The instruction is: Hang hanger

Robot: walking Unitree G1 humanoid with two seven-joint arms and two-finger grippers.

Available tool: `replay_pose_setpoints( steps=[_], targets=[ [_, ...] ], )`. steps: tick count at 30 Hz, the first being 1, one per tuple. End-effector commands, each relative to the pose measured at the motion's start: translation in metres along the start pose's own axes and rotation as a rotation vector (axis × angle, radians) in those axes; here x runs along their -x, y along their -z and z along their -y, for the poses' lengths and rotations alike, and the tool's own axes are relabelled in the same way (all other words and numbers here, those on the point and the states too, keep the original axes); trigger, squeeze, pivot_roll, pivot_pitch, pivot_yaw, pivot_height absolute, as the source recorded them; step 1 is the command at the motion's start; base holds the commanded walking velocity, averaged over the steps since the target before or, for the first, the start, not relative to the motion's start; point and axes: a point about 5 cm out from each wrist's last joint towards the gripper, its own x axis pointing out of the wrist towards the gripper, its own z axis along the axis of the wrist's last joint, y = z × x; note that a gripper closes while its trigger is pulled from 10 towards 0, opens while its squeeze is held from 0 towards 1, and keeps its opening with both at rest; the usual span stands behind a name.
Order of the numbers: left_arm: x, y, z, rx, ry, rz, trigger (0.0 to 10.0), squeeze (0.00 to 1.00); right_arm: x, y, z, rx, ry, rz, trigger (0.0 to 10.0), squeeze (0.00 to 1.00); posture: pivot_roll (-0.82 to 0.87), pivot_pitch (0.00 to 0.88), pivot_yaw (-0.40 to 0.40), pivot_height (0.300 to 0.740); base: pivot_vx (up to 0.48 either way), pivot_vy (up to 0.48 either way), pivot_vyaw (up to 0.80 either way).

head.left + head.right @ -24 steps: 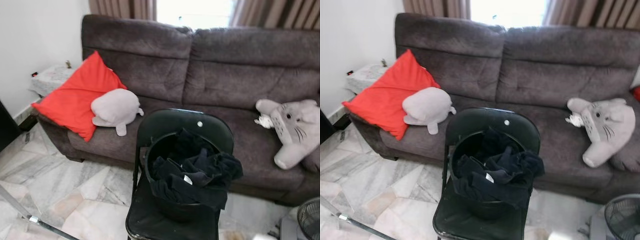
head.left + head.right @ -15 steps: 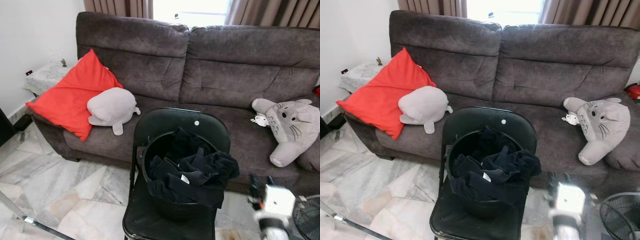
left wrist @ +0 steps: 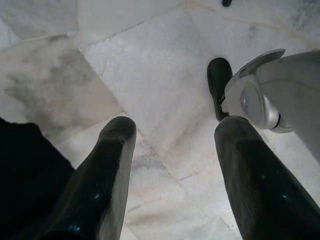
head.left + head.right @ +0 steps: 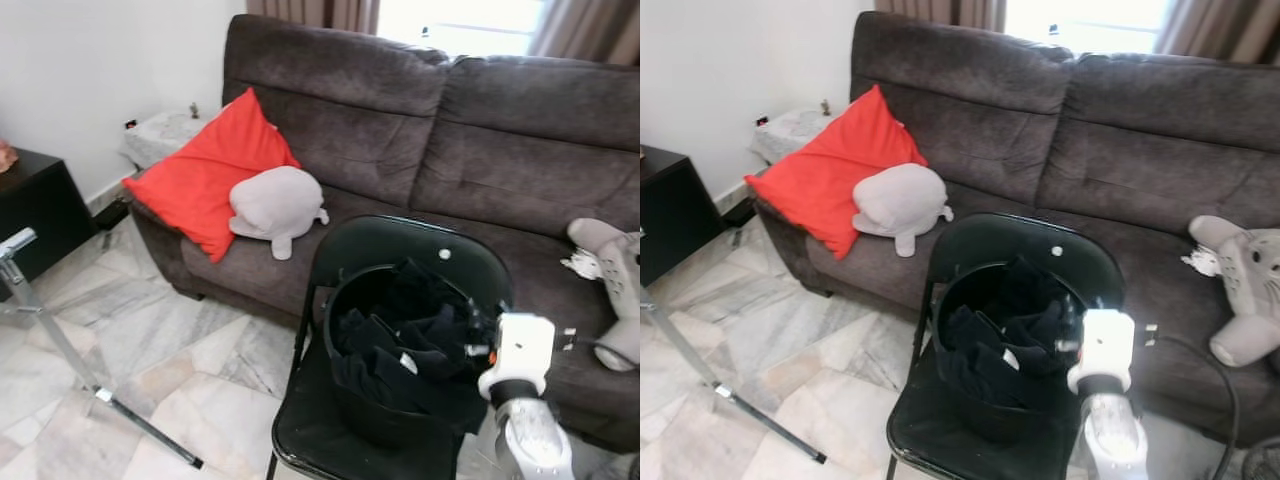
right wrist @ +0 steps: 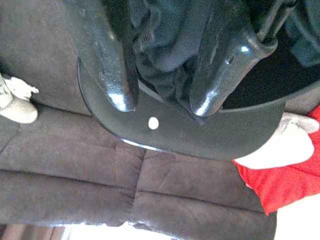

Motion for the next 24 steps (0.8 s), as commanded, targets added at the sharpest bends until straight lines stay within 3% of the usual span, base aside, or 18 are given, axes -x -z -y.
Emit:
replay_pose_setpoints(
  steps=[1,4,5,6,7,11,12,14,19,20,24],
  targets=[
    [0.0,0.001,-0.001,0.003,-0.003,-0.005,10.0,0.0,0.0,-0.008,0.0,0.01,-0.025,0.015,10.0,0.0,-0.05,0.0,-0.004,0.74,0.0,0.0,0.0],
    [0.0,0.001,-0.002,-0.002,-0.001,-0.005,10.0,0.0,0.006,-0.003,0.017,0.287,-0.149,-0.096,10.0,0.0,-0.06,0.0,0.004,0.74,0.0,0.0,0.0],
    [0.0,0.0,-0.002,-0.002,0.0,-0.003,10.0,0.0,0.017,-0.002,0.025,0.411,-0.316,-0.159,10.0,0.0,-0.07,0.0,0.008,0.74,0.0,0.0,0.0],
    [0.0,-0.001,-0.002,-0.002,0.0,-0.002,10.0,0.0,0.019,-0.002,0.027,0.445,-0.346,-0.167,10.0,0.0,-0.07,0.0,0.009,0.74,0.0,0.0,0.0],
    [0.0,-0.002,-0.002,-0.004,0.001,0.0,10.0,0.0,0.024,-0.01,0.039,0.479,-0.456,-0.218,10.0,0.0,-0.09,0.0,0.016,0.74,0.0,0.0,0.0],
    [-0.001,-0.005,-0.001,-0.003,0.009,0.008,10.0,0.0,0.013,-0.045,0.069,0.623,-0.651,-0.222,10.0,0.0,-0.09,0.0,0.031,0.74,0.0,0.0,0.0],
    [-0.001,-0.006,0.0,-0.005,0.016,0.008,10.0,0.0,0.013,-0.046,0.073,0.685,-0.778,-0.267,10.0,0.0,-0.09,0.0,0.036,0.74,0.0,0.0,0.0],
    [-0.001,-0.007,0.0,-0.006,0.017,0.008,10.0,0.0,0.01,-0.043,0.076,0.739,-0.848,-0.314,10.0,0.0,-0.09,0.0,0.038,0.74,0.0,0.0,0.0],
    [-0.002,-0.01,0.001,0.003,0.02,0.016,10.0,0.0,-0.009,-0.042,0.073,0.704,-0.964,-0.337,10.0,0.0,-0.08,0.0,0.036,0.74,0.0,0.0,0.0],
    [-0.002,-0.011,0.002,0.004,0.025,0.018,10.0,0.0,-0.02,-0.04,0.071,0.727,-0.98,-0.351,10.0,0.0,-0.08,0.0,0.036,0.74,0.0,0.0,0.0],
    [-0.003,-0.012,0.003,0.011,0.029,0.023,10.0,0.0,-0.045,-0.038,0.074,0.744,-0.912,-0.375,10.0,0.0,-0.07,0.0,0.029,0.74,0.0,0.0,0.0]
  ],
)
